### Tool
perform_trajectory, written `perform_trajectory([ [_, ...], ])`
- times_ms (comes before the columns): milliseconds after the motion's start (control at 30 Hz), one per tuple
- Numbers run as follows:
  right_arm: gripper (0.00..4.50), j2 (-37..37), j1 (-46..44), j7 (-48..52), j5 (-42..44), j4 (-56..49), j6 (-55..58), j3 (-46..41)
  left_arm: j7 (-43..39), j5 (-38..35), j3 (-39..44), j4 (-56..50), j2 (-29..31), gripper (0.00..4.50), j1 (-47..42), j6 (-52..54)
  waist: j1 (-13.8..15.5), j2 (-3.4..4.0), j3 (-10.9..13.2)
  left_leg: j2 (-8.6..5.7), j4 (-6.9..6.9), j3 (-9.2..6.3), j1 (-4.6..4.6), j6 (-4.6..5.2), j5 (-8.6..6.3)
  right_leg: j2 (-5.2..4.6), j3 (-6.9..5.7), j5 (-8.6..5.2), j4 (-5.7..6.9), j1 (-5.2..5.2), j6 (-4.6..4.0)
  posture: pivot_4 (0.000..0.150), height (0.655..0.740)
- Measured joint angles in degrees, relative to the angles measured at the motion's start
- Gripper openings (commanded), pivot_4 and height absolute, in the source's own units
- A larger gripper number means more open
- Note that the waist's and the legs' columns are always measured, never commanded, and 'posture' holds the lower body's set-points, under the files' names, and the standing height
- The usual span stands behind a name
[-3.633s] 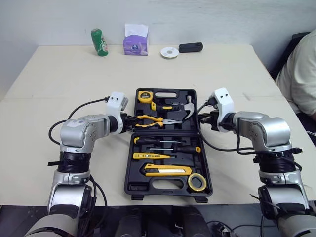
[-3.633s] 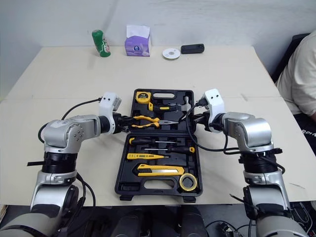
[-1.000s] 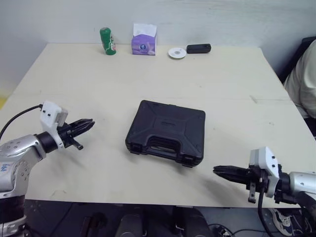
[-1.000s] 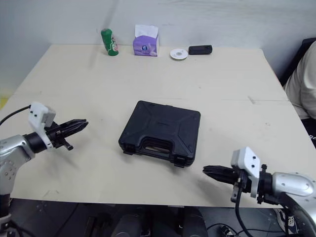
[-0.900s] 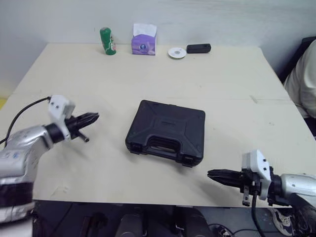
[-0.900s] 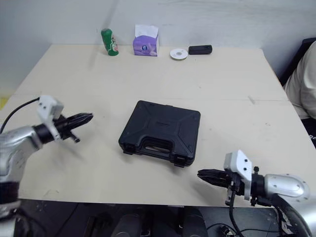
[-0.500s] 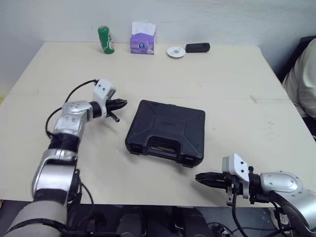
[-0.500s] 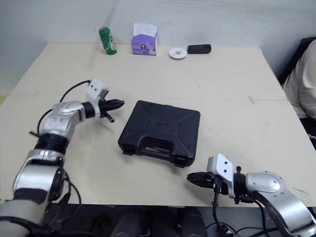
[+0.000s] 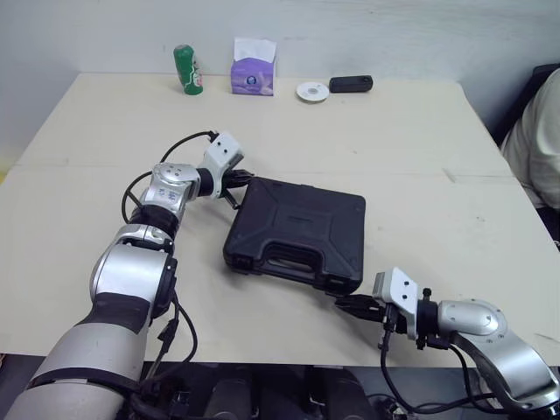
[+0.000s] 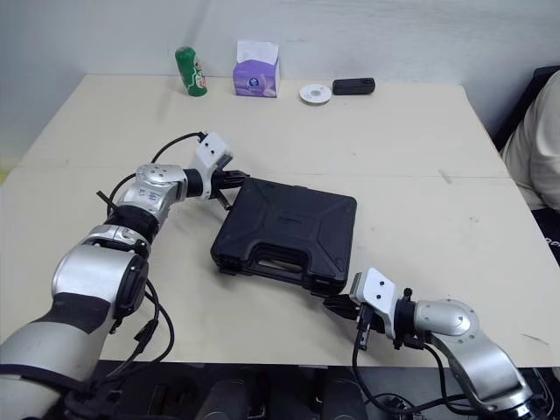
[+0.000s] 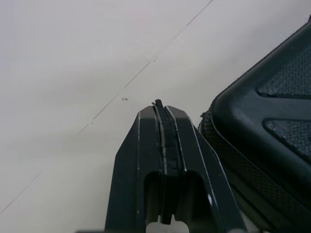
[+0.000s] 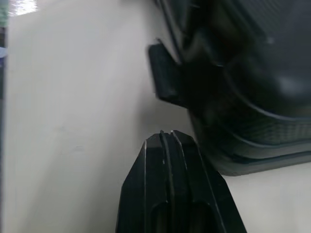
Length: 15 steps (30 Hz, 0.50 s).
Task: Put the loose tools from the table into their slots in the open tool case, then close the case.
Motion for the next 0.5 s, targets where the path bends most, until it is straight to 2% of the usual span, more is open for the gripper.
perform_trajectory([
  [133,0.00,0.33,-0.51,-0.53,-1.92,1.50,-1.38,0.89,-4.75,0.53,0.08,0.50,0.28,0.03,0.05,-1.59,0.13,0.00,0.00,-0.08,0.05,-0.01,-0.03,0.05,0.03,0.02,-0.03,0.01,0.02,0.00,0.02,0.150,0.7278],
  [300,0.00,-0.50,-2.65,-0.54,-3.28,4.32,-3.11,-0.11,-15.65,-0.29,1.41,-0.31,0.53,0.03,1.34,-2.72,0.13,0.00,0.00,-0.17,0.08,-0.03,-0.04,0.15,0.03,-0.04,-0.01,0.07,0.00,0.02,0.12,0.150,0.7278],
  [500,0.00,-4.92,-3.91,0.32,-3.75,7.78,-3.22,-4.24,-24.34,-0.60,2.31,-2.71,1.01,0.03,2.25,-2.37,0.03,0.00,0.00,-0.16,0.09,-0.01,-0.05,0.16,0.04,-0.02,-0.01,0.07,0.01,0.02,0.13,0.150,0.7278],
])
